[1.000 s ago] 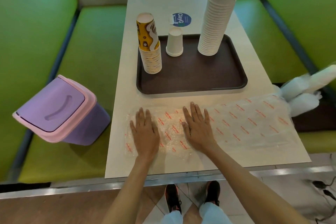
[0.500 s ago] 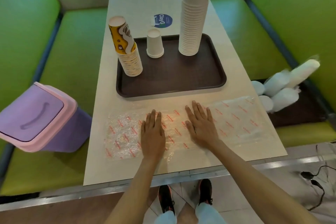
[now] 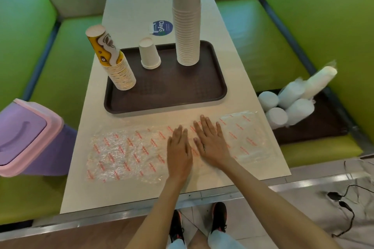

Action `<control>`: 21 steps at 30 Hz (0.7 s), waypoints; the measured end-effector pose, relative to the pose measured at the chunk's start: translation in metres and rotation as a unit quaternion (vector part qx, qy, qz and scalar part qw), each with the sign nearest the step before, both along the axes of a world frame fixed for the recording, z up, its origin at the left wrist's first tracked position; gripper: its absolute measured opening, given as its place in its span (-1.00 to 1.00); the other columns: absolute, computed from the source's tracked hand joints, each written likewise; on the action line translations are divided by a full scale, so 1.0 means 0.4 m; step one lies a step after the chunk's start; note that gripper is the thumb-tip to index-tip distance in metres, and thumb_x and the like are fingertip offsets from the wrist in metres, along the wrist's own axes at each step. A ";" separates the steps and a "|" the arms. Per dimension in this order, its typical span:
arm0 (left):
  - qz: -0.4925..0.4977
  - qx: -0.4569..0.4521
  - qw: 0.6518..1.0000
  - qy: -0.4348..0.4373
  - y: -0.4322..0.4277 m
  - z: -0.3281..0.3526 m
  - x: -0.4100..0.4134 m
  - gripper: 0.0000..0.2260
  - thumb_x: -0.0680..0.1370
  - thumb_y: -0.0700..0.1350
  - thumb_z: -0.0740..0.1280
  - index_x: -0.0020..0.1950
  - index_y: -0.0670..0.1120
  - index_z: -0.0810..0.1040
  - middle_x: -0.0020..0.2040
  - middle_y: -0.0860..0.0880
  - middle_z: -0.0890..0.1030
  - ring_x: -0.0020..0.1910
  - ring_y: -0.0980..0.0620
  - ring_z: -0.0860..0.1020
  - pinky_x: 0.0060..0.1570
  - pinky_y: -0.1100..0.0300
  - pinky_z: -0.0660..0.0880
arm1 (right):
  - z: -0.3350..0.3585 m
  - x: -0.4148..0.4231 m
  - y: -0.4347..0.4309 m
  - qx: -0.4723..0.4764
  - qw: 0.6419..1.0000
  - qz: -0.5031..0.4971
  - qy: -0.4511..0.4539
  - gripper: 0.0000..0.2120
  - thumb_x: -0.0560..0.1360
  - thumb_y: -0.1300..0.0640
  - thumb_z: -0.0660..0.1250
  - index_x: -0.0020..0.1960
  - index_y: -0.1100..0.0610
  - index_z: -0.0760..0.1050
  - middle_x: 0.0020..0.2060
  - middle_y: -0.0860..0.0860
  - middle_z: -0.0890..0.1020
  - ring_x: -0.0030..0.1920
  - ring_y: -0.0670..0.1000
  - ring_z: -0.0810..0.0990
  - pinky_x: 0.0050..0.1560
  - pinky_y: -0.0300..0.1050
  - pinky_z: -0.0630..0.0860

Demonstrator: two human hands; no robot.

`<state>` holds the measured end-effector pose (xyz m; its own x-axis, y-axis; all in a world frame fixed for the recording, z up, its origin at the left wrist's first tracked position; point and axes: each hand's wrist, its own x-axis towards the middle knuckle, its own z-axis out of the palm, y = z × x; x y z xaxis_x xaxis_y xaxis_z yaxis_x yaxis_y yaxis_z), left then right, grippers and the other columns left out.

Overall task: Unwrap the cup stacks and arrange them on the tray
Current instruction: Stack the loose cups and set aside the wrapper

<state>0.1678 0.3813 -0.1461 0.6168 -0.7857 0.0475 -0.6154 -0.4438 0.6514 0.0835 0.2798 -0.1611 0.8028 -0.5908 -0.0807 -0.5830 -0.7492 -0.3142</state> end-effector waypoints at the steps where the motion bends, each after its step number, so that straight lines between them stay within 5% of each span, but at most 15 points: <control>1: -0.001 0.021 0.999 -0.031 -0.003 -0.014 -0.001 -0.47 0.58 0.03 -0.14 0.48 -0.08 0.30 0.52 0.01 0.21 0.52 0.08 0.12 0.48 0.20 -0.11 | -0.002 -0.008 -0.009 -0.002 1.000 0.007 -0.005 -0.27 0.46 -0.27 -0.57 0.50 0.05 -0.18 0.51 0.04 -0.18 0.52 0.07 -0.23 0.42 -0.05 -0.45; 15: -0.005 0.137 0.984 -0.116 -0.019 -0.029 -0.004 -0.36 0.52 0.18 -0.30 0.56 -0.02 0.00 0.56 0.06 -0.06 0.49 0.18 -0.17 0.45 0.18 -0.26 | 0.019 -0.183 -0.168 0.002 0.999 -0.049 0.019 -0.21 0.42 -0.37 -0.44 0.55 -0.02 -0.22 0.52 0.08 -0.27 0.53 0.10 -0.32 0.48 0.08 -0.34; 18: 0.001 0.151 0.983 -0.105 -0.018 -0.019 -0.006 -0.33 0.50 0.17 -0.26 0.56 -0.04 0.07 0.57 0.00 0.01 0.54 0.07 -0.08 0.47 0.11 -0.21 | 0.033 -0.172 -0.163 0.021 0.998 -0.045 0.040 -0.24 0.44 -0.31 -0.37 0.57 -0.01 -0.17 0.54 0.12 -0.24 0.53 0.13 -0.30 0.46 0.11 -0.34; 21: 0.030 0.153 0.983 -0.094 -0.052 0.014 -0.012 -0.49 0.55 0.04 0.01 0.46 -0.13 0.30 0.51 -0.12 0.22 0.50 -0.11 0.16 0.45 -0.05 0.04 | 0.051 -0.173 -0.175 0.016 0.998 -0.052 0.036 -0.45 0.64 -0.15 -0.08 0.57 0.01 0.00 0.56 0.12 -0.14 0.55 0.14 -0.23 0.47 0.11 -0.32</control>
<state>0.1630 0.3604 -0.1404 0.6655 -0.7433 -0.0683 -0.6786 -0.6406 0.3594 0.0145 0.2100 -0.1406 0.7291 -0.6663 -0.1563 -0.6786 -0.6742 -0.2915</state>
